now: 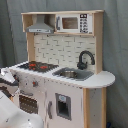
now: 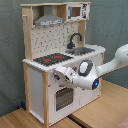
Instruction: Play with the kitchen
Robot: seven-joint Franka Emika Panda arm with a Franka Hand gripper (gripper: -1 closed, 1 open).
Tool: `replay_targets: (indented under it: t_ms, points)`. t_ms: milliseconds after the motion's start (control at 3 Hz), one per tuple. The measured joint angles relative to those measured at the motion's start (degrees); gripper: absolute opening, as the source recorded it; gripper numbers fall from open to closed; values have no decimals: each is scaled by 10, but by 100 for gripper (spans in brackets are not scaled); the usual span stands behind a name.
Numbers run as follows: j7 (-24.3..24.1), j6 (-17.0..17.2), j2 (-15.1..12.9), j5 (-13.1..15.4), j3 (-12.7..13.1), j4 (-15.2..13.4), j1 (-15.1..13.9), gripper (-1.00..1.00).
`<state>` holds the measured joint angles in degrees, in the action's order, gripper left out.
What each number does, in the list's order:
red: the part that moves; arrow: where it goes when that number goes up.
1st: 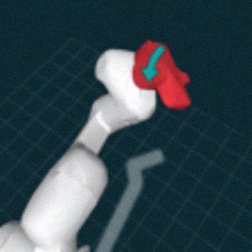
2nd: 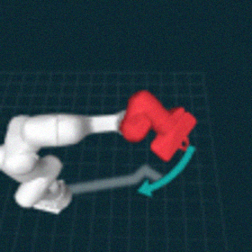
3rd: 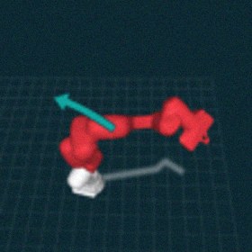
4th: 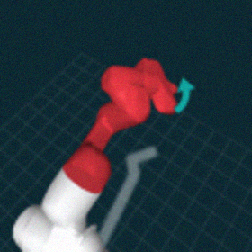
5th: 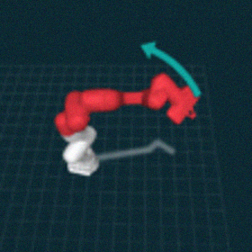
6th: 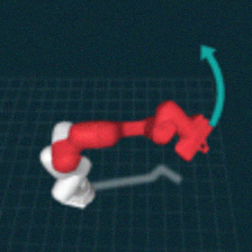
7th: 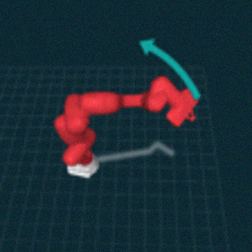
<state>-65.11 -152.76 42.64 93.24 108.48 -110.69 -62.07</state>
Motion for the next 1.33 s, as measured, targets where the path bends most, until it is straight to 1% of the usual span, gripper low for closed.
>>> replay_targets:
  t_ms: [333, 667, 1000, 1333]
  points:
    - [-50, -18, -4, 0, -3, 1, -1, -100]
    - [-50, -19, -4, 0, -3, 2, -1, 100]
    - [-51, -26, -4, 0, 3, 5, 4, 100]
    - [-82, -10, 13, 20, 6, 11, 41, 100]
